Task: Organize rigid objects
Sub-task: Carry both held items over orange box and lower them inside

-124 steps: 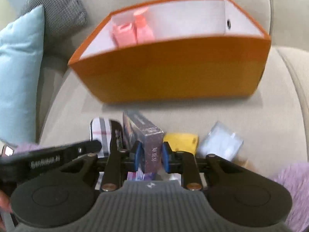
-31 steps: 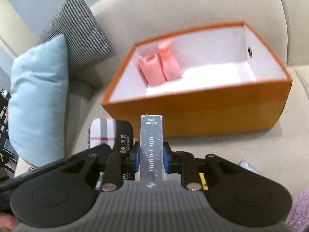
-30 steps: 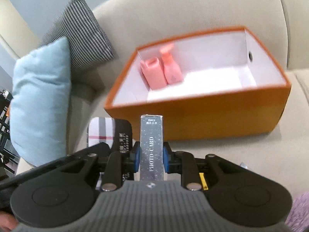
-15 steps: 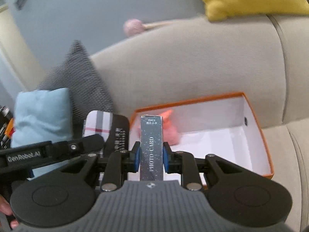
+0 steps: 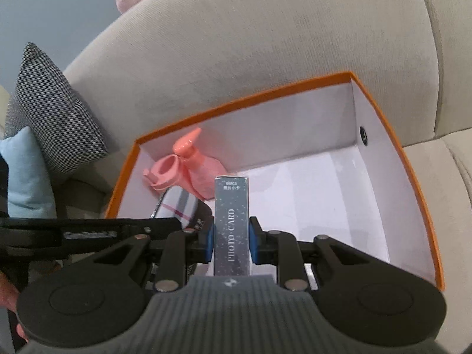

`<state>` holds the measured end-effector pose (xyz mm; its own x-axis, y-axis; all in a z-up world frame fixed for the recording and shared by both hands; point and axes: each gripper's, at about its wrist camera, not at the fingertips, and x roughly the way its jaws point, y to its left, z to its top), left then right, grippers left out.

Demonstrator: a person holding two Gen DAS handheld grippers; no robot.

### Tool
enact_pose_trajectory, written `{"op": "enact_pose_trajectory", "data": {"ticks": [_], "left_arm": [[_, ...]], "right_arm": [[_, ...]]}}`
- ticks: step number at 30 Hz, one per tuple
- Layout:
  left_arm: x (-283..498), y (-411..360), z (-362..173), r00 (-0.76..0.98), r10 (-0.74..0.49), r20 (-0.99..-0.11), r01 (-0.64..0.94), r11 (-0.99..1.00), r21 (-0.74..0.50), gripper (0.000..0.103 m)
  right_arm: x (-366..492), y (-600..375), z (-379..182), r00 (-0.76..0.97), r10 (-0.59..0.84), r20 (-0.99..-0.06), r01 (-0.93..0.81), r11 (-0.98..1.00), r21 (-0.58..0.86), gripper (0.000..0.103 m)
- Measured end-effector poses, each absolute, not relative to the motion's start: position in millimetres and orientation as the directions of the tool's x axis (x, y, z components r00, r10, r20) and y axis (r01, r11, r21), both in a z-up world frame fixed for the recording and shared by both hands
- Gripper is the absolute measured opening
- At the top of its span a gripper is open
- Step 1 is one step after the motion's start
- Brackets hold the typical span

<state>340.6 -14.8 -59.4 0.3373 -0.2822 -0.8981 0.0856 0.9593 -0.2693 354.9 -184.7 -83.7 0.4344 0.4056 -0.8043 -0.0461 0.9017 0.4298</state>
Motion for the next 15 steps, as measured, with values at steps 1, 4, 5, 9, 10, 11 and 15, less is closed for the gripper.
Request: {"op": "enact_pose_trajectory", "data": {"ticks": [1,4,5,9,10,11,15], "left_arm": [[342,-17,-64,0.326,-0.267,-0.907,0.082,0.964,-0.254,0.020],[348,-20,-76,0.305,-0.205,-0.930,0.086,0.979,-0.187,0.020],[349,-22,-80,0.297,-0.179,-0.938,0.084,0.983,-0.161,0.020],[352,-23,-89,0.266,-0.133,-0.955,0.086,0.990,-0.113,0.020],[352,-24,-91,0.267,-0.123,-0.956,0.101,0.990,-0.099,0.021],[351,-24,-91,0.269,-0.105,-0.957,0.110,0.991,-0.078,0.022],[344,-30,-88,0.292,-0.042,-0.955,0.182,0.983,0.012,0.029]], "right_arm": [[356,-185,-86,0.428,0.408,-0.806,-0.043,0.900,0.433,0.024],[357,-187,-94,0.417,0.415,-0.809,-0.044,0.898,0.438,0.024],[357,-187,-96,0.413,0.417,-0.810,-0.044,0.897,0.439,0.024],[357,-183,-104,0.395,0.425,-0.815,-0.042,0.894,0.446,0.024],[357,-182,-105,0.389,0.428,-0.816,-0.044,0.893,0.447,0.024],[355,-182,-106,0.385,0.430,-0.816,-0.046,0.893,0.449,0.024],[354,-179,-111,0.369,0.422,-0.828,-0.046,0.898,0.437,0.024]]}}
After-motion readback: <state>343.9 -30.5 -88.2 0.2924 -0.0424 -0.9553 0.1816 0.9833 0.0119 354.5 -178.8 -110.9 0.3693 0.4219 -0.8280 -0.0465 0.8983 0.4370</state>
